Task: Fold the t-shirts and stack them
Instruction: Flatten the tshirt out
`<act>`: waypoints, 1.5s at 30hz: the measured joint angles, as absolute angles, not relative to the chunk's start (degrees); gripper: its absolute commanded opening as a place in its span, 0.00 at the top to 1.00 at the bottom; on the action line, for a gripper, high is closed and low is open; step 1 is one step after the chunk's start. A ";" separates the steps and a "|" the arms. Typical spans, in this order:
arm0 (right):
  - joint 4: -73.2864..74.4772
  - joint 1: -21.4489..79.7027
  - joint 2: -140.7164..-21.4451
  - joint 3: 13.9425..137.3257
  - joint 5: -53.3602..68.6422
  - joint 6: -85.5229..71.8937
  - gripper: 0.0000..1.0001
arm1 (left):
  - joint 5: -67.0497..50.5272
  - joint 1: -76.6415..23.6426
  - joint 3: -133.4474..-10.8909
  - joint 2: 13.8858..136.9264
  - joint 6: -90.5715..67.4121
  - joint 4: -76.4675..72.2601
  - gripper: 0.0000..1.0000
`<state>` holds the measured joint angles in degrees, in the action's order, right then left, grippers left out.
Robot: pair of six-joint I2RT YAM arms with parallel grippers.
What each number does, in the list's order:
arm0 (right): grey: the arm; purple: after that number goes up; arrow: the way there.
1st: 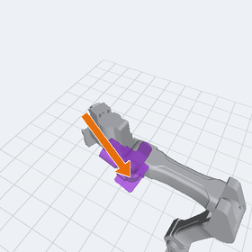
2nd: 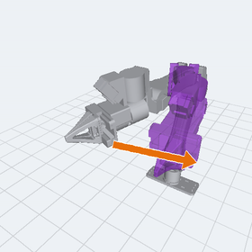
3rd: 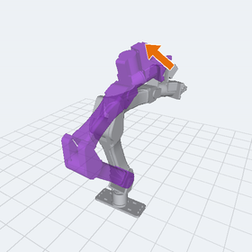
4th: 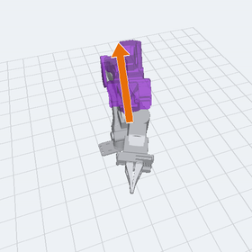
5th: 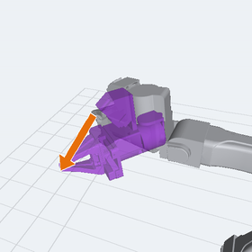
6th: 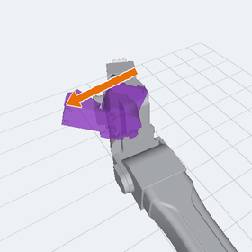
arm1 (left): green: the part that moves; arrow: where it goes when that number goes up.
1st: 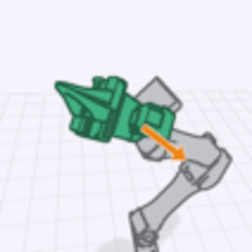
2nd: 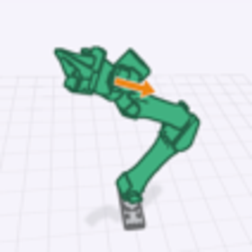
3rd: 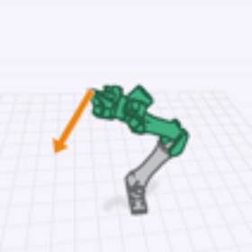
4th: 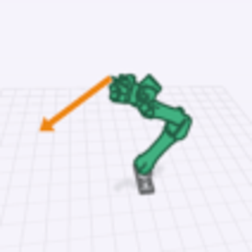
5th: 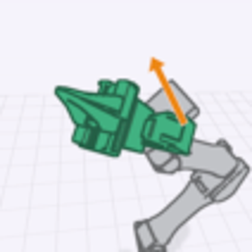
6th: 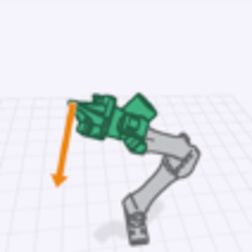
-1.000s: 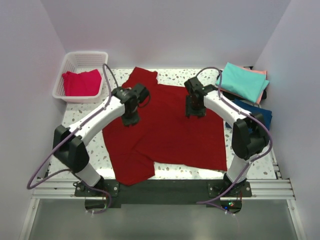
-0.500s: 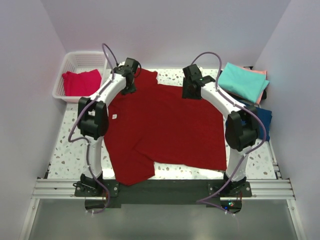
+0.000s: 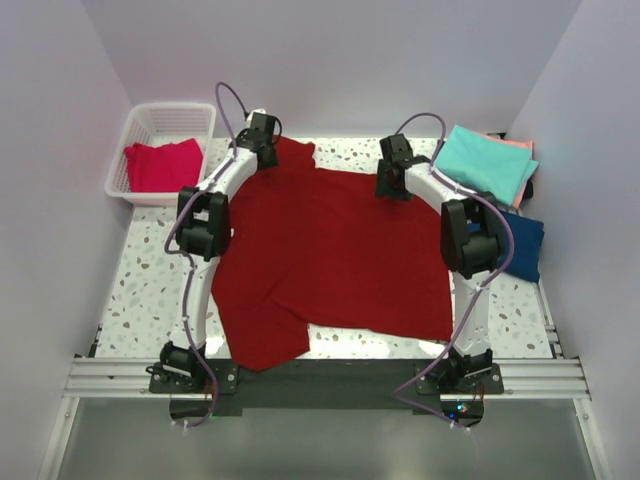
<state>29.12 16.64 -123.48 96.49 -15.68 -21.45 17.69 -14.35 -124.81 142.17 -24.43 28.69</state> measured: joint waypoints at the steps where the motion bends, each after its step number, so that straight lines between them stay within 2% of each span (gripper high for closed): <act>1: 29.06 16.56 -124.29 97.51 -15.86 -21.28 0.43 | 17.17 -14.02 -125.80 143.11 -24.21 28.16 0.58; 16: 27.88 16.16 -130.15 107.68 -17.65 -20.27 0.43 | 10.07 -8.36 -128.79 146.52 -19.90 11.00 0.49; 24: 28.80 16.03 -130.17 107.28 -18.02 -20.01 0.43 | 2.33 -8.25 -130.26 152.55 -20.43 2.81 0.48; 36: 29.23 15.94 -130.17 104.75 -18.41 -20.08 0.43 | 1.28 -8.23 -132.40 158.39 -21.06 -6.94 0.46; 41: 29.54 15.38 -130.17 104.77 -18.55 -20.93 0.43 | 1.21 -8.21 -135.63 160.29 -20.80 -6.57 0.52; 42: 29.74 15.16 -130.17 104.77 -18.57 -21.30 0.43 | 1.10 -8.21 -136.20 160.44 -20.53 -6.04 0.59; 45: 30.11 14.44 -130.17 104.77 -18.55 -22.44 0.43 | 0.27 -8.16 -136.55 160.44 -19.94 -4.69 0.65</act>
<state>30.11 14.44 -130.17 104.77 -18.55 -22.44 0.27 -8.16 -136.55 160.44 -19.94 -4.69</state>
